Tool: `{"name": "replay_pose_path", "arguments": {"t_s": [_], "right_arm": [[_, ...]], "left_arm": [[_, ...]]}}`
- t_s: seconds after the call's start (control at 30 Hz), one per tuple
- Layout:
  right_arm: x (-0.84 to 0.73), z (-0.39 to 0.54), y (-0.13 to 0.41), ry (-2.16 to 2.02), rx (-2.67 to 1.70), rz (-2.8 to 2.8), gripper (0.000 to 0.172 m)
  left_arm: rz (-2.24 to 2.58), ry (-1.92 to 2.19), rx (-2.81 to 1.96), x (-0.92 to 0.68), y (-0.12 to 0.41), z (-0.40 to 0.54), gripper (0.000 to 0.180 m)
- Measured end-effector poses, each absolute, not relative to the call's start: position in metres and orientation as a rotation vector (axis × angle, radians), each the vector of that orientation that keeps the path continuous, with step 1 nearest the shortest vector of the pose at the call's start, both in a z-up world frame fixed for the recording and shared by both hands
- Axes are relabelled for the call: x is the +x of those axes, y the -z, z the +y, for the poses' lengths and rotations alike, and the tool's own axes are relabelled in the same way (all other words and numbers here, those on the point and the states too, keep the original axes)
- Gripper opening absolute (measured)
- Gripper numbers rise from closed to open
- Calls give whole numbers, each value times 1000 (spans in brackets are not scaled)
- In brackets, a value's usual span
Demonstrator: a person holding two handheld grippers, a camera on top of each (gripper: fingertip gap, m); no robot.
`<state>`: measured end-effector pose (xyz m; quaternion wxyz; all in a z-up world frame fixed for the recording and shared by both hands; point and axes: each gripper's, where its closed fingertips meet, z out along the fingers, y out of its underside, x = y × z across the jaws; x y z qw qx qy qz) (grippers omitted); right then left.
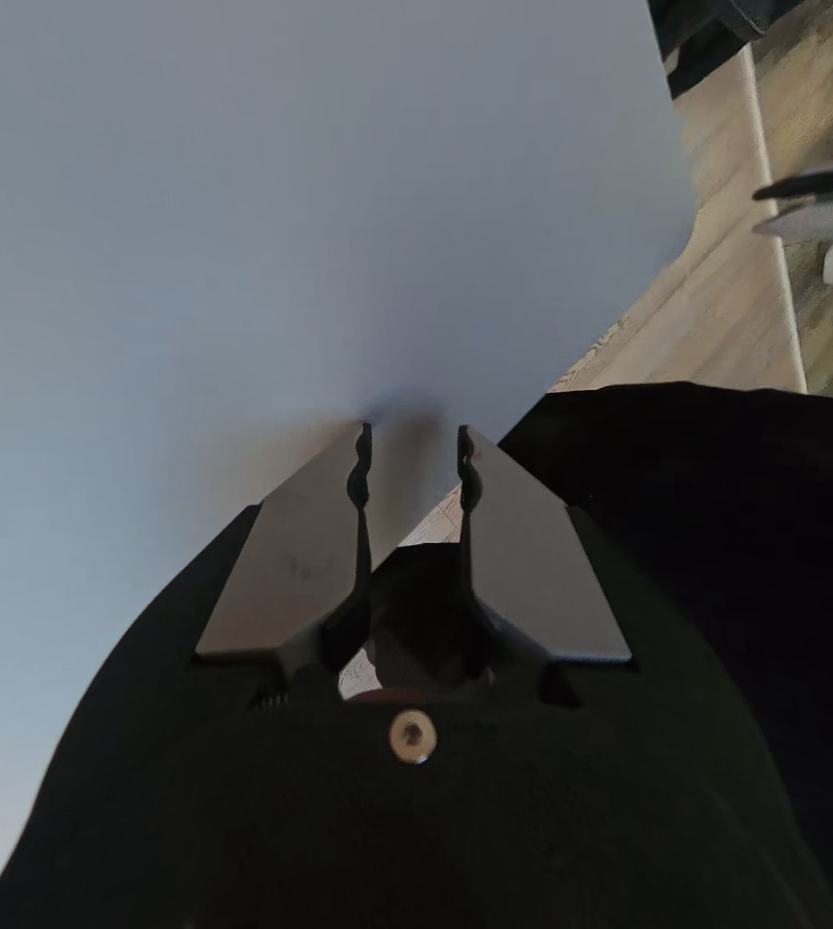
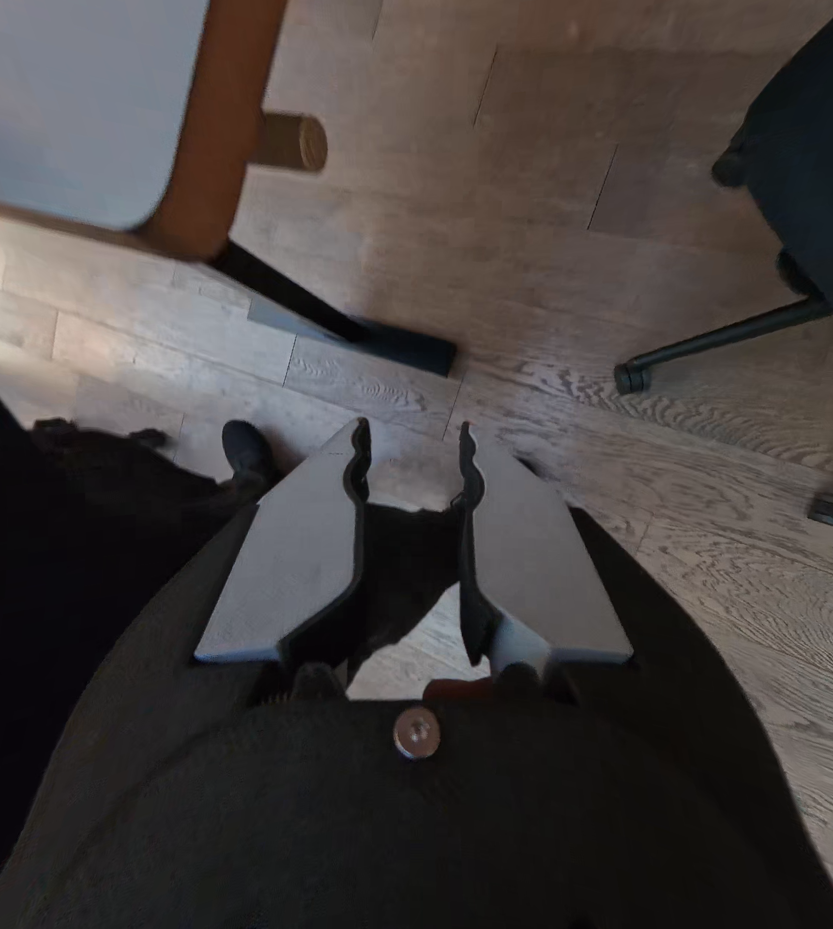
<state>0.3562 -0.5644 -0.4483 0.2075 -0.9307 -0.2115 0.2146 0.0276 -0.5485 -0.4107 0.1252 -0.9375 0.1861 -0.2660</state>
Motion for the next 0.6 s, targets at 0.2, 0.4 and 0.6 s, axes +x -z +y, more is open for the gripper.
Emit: {"name": "replay_pose_path", "arguments": {"t_s": [0.2,0.4,0.6], "right_arm": [[417,-598,463,-648,-2646,-688,32],[443,-573,462,-691,-2659,-434,32],[454,-554,449,-633,-2727,-485,32]], "left_arm": [[598,642,-2785,77,409,-508,36],[670,648,-2785,111,411,-485,34],[726,704,-2672,147,409,-442,36]]}}
